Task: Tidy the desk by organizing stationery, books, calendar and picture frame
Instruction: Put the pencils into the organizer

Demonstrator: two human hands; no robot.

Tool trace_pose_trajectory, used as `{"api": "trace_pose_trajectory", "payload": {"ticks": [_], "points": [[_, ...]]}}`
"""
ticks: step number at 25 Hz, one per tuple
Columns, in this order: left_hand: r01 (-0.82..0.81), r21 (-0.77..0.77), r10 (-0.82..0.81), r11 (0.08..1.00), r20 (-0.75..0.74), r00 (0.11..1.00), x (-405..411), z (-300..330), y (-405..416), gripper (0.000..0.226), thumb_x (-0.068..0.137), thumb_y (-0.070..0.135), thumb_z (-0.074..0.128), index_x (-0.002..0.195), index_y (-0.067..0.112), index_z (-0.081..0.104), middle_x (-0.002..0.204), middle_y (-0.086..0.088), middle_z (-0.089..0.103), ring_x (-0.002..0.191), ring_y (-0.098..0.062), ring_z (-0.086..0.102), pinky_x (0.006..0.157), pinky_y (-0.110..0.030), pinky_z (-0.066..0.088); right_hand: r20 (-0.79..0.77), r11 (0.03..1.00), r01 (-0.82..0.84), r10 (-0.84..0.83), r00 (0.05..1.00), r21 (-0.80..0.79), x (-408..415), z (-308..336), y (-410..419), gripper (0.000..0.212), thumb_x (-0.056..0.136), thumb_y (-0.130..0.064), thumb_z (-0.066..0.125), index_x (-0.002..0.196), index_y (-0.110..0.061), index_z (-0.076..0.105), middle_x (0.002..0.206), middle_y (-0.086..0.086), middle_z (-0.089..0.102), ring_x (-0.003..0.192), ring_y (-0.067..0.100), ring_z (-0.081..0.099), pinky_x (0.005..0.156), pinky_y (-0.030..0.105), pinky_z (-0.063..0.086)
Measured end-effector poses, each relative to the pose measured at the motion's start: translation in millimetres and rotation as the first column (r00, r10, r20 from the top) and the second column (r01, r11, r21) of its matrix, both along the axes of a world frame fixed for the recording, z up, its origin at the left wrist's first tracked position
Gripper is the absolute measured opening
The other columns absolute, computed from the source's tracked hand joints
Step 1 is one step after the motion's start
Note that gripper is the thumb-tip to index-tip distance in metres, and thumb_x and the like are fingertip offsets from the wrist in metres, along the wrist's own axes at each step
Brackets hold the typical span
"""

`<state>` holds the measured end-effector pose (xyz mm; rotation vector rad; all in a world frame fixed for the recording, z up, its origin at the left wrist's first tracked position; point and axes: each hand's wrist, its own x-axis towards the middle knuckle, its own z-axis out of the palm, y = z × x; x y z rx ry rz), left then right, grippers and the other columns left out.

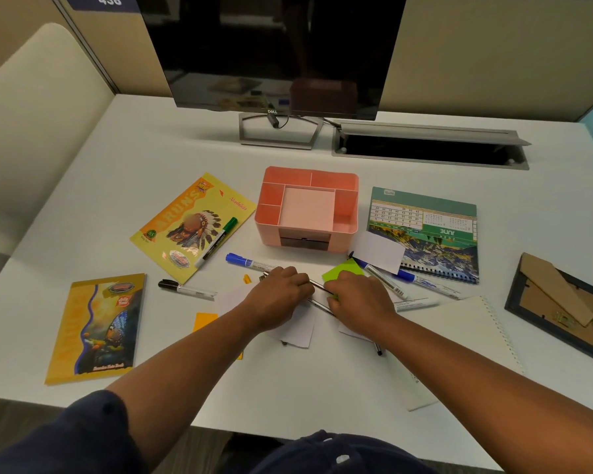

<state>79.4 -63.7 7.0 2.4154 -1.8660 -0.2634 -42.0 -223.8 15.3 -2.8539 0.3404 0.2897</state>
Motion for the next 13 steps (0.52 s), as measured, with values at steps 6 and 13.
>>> {"api": "trace_pose_trajectory", "payload": {"ticks": [6, 13], "points": [[0.058, -0.030, -0.057, 0.998, 0.051, 0.997, 3, 5, 9, 0.041, 0.076, 0.000, 0.077, 0.113, 0.018, 0.068, 0.105, -0.004, 0.067, 0.090, -0.023, 0.060, 0.074, -0.034, 0.048, -0.076, 0.990, -0.044, 0.034, 0.997, -0.131, 22, 2, 7, 0.018, 0.095, -0.021, 0.049, 0.095, -0.019, 0.067, 0.098, 0.005, 0.064, 0.090, 0.030, 0.062, 0.064, 0.035, 0.034], [-0.003, -0.089, 0.006, 0.996, 0.037, 0.999, 1, 17, 18, 0.043, 0.070, -0.004, 0.079, 0.107, 0.016, 0.068, 0.099, -0.005, 0.066, 0.065, -0.021, 0.060, 0.051, -0.027, 0.036, 0.083, 0.933, 0.245, -0.275, 0.958, 0.262, 24, 9, 9, 0.017, 0.084, -0.029, 0.060, 0.073, -0.019, 0.067, 0.072, -0.001, 0.063, 0.068, 0.022, 0.058, 0.057, 0.032, 0.047]]}}
